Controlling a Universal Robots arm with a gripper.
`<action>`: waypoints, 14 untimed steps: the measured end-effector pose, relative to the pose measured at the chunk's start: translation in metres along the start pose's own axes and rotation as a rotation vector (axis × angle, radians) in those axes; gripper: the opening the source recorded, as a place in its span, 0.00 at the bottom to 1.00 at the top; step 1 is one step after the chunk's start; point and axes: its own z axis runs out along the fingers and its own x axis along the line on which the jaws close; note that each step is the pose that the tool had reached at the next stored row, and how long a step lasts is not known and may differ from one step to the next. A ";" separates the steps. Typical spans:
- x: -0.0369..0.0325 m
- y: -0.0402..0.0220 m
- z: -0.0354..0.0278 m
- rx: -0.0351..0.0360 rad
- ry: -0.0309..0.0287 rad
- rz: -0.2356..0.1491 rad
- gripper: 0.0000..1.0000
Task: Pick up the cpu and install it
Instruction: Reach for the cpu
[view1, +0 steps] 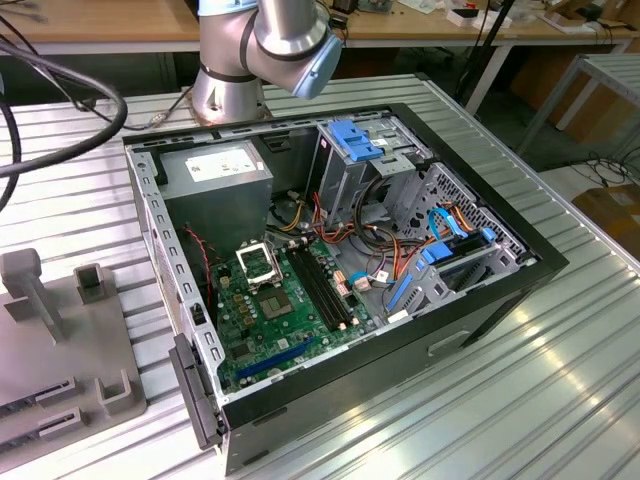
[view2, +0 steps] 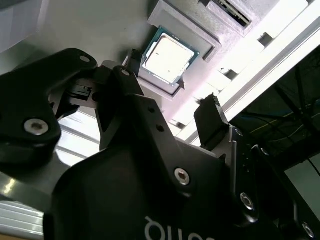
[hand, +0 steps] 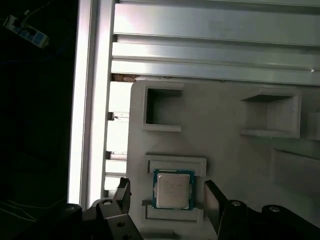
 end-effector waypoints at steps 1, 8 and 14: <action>-0.0004 -0.0003 0.0017 0.0001 -0.0002 0.000 0.69; -0.0018 -0.0031 0.0134 0.0009 -0.0002 0.001 0.69; -0.0068 -0.0035 0.0238 0.0009 -0.0002 0.001 0.69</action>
